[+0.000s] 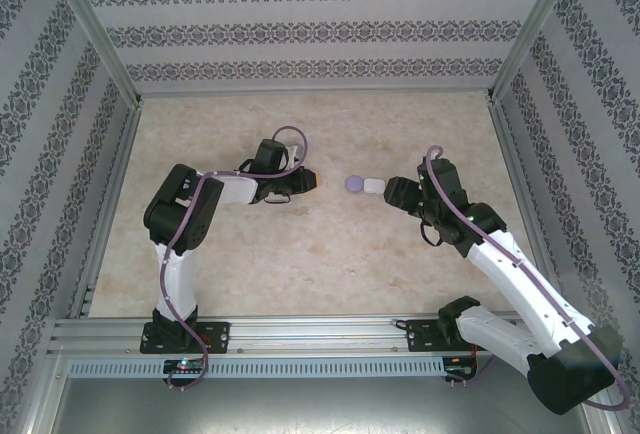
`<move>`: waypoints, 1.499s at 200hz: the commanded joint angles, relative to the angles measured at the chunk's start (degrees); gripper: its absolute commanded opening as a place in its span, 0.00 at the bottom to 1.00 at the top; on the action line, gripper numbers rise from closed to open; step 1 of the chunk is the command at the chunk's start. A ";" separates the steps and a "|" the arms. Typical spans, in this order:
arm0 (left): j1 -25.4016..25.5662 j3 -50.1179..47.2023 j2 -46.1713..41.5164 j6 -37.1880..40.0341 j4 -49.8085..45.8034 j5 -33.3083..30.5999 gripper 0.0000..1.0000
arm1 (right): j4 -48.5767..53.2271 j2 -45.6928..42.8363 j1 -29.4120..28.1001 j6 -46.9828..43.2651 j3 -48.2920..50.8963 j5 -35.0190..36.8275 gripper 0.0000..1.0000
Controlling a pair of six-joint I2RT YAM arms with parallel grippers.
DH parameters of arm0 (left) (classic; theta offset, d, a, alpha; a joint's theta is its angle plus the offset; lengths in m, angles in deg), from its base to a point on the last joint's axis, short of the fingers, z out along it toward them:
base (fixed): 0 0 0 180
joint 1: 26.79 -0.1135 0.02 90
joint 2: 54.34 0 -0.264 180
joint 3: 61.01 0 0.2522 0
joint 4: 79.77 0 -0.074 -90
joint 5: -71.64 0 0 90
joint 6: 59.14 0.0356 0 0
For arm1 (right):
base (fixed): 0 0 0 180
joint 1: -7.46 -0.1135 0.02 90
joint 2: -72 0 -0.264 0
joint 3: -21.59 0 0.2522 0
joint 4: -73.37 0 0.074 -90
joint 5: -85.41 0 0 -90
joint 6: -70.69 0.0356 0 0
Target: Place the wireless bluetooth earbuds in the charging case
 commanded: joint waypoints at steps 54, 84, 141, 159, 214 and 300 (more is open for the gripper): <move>1.20 1.56 5.28 -7.90 7.13 7.33 0.03 | -0.50 1.66 0.65 -0.60 -2.29 -0.33 0.73; 2.93 2.77 6.90 -9.88 8.64 6.19 0.08 | -0.59 2.27 0.66 -0.68 -2.55 -0.56 0.73; 5.01 5.74 6.84 -8.84 1.54 1.67 0.38 | -0.50 2.11 0.66 -0.62 -2.99 -0.43 0.74; 5.02 5.96 6.10 -8.62 -2.03 -0.33 0.43 | -0.42 2.13 0.67 -0.64 -3.32 -0.44 0.74; 4.41 5.23 1.66 -5.41 -10.12 -7.89 0.62 | 0.63 1.67 0.75 -1.32 -4.30 0.05 0.80; -2.87 2.99 -19.59 6.23 -23.23 -21.61 1.00 | 3.45 0.76 1.72 -5.17 -5.35 7.50 0.98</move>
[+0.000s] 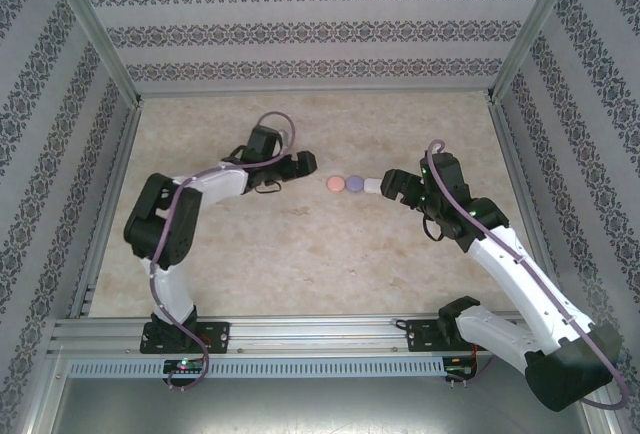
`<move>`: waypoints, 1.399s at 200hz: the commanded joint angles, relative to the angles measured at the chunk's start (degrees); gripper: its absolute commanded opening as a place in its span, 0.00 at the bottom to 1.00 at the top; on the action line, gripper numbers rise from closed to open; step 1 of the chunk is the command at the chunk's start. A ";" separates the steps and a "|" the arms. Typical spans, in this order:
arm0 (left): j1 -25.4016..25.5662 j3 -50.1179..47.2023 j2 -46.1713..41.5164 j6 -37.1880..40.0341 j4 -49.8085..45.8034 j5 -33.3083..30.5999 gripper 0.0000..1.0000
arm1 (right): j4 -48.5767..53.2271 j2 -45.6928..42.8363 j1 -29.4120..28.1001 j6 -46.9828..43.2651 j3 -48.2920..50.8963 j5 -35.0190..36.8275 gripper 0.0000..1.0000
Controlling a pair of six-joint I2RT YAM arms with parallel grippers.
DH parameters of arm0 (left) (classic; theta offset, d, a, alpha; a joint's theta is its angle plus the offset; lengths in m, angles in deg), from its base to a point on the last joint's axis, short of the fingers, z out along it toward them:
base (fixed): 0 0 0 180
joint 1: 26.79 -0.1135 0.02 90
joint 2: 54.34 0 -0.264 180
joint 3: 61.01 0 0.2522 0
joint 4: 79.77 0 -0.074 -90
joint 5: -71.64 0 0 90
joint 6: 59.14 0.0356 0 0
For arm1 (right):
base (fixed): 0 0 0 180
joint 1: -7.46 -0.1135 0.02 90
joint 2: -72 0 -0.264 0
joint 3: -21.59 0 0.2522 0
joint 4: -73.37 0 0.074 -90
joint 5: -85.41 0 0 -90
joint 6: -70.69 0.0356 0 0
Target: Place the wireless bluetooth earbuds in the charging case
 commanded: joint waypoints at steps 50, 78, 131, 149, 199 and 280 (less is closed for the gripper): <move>-1.55 -4.87 -24.92 18.94 -8.17 -21.09 1.00 | -4.47 -1.41 4.58 -6.40 1.16 21.37 0.98; -1.53 -16.12 -34.95 27.64 3.62 -26.72 1.00 | -15.28 -0.96 9.12 -12.11 7.06 25.17 0.98; -4.88 -31.24 -44.34 37.70 16.11 -32.07 0.99 | -41.58 4.92 13.91 -23.16 20.29 27.07 0.98; -7.62 -35.76 -45.10 37.27 21.35 -31.74 0.99 | -50.56 9.27 14.71 -25.85 23.18 27.23 0.98; -11.56 -43.66 -40.21 38.85 32.57 -29.81 1.00 | -68.97 19.03 15.55 -31.74 27.71 21.60 0.98; -19.83 -47.76 -19.30 36.49 53.79 -17.03 1.00 | -96.35 31.44 17.78 -36.10 34.76 5.23 0.98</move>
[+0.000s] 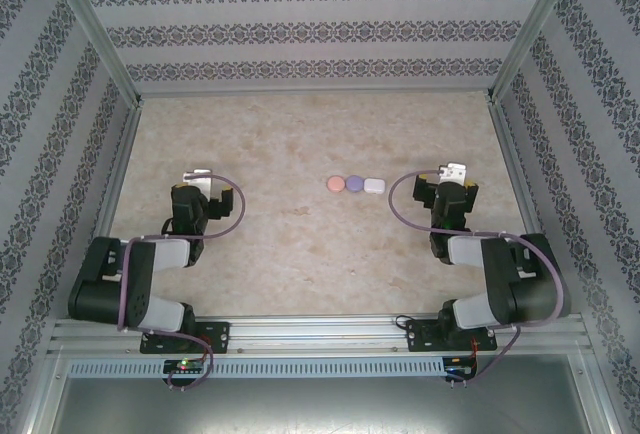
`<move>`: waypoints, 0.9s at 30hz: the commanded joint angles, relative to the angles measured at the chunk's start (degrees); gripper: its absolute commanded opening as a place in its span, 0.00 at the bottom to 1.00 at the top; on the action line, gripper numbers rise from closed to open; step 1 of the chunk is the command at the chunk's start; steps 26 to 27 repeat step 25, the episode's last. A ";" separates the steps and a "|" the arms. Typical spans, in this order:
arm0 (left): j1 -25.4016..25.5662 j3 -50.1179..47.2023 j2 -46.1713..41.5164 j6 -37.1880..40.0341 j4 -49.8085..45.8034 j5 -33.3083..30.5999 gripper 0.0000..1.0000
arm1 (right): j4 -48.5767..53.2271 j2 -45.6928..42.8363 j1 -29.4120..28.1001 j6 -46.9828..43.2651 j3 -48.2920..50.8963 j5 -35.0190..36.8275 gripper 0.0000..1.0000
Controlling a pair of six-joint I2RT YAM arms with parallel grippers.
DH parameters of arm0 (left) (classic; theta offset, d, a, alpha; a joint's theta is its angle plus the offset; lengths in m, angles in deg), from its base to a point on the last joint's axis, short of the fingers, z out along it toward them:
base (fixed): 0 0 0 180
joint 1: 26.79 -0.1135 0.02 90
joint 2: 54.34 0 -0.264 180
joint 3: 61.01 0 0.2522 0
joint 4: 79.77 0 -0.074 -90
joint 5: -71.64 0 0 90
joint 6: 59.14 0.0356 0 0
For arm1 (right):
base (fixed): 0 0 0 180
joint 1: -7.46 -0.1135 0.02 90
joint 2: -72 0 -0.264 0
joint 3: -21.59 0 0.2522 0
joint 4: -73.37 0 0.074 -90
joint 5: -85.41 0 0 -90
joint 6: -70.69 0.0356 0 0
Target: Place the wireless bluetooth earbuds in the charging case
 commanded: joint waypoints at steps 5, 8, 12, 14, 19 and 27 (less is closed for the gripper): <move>-3.32 4.69 6.83 -1.54 5.15 10.07 1.00 | -6.66 4.64 1.18 -1.72 -1.66 -9.16 0.98; -4.83 5.29 7.14 -2.57 4.41 12.43 1.00 | -2.11 3.62 3.33 -0.20 -4.34 -12.14 0.98; -4.43 5.78 7.18 -2.96 3.40 9.78 1.00 | -3.08 3.57 2.51 -0.88 -3.89 -10.70 0.98; -4.19 5.75 7.10 -2.88 3.37 9.22 1.00 | -3.28 3.61 2.58 -0.90 -3.76 -10.87 0.98; -4.00 5.64 7.08 -2.79 3.45 8.69 1.00 | -2.60 3.76 2.51 -0.85 -4.34 -11.03 0.98; -3.94 5.57 6.94 -2.74 3.54 8.58 1.00 | -2.74 3.63 3.12 -1.36 -4.05 -14.39 0.98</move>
